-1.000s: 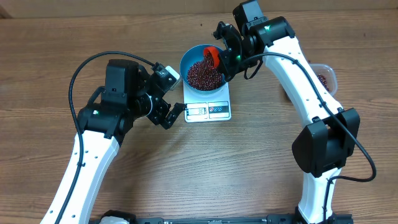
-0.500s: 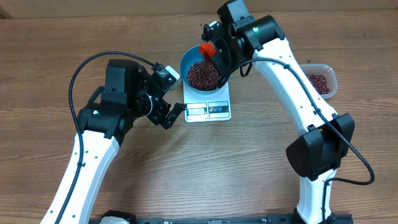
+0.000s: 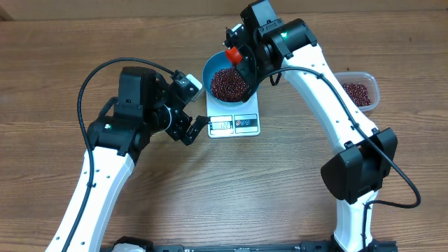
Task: Scoop item into bowl and weigh 150g on scale
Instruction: 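Tip the red scoop with the right gripper to pour beans into the bowl, then move the empty scoop with the right gripper back to the tub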
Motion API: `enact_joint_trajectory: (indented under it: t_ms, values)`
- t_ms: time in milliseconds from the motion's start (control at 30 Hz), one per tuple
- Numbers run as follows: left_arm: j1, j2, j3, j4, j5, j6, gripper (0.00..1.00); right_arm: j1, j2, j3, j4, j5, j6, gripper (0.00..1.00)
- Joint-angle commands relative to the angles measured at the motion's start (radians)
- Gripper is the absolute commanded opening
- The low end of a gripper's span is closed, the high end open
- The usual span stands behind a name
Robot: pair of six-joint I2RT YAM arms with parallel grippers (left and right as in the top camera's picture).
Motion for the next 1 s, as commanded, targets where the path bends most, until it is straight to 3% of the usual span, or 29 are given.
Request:
enact_joint_trajectory:
  t_ms: [0, 300, 500, 700, 967]
  values:
    - [0.010, 0.002, 0.003, 0.001, 0.003, -0.007, 1.00, 0.007, -0.018, 0.029, -0.005, 0.023, -0.074, 0.04]
    - [0.010, 0.002, 0.003, 0.001, 0.003, -0.007, 0.99, 0.024, -0.021, 0.029, -0.009, 0.085, -0.038, 0.04]
    - [0.010, 0.002, 0.003, 0.001, 0.003, -0.007, 0.99, -0.023, -0.057, 0.029, -0.005, 0.009, 0.027, 0.04]
    - [0.010, 0.002, 0.003, 0.001, 0.003, -0.007, 1.00, -0.109, -0.122, 0.029, -0.024, -0.113, 0.108, 0.04]
    - [0.010, 0.002, 0.003, 0.001, 0.003, -0.007, 1.00, -0.303, -0.185, 0.029, -0.140, -0.120, 0.147, 0.04]
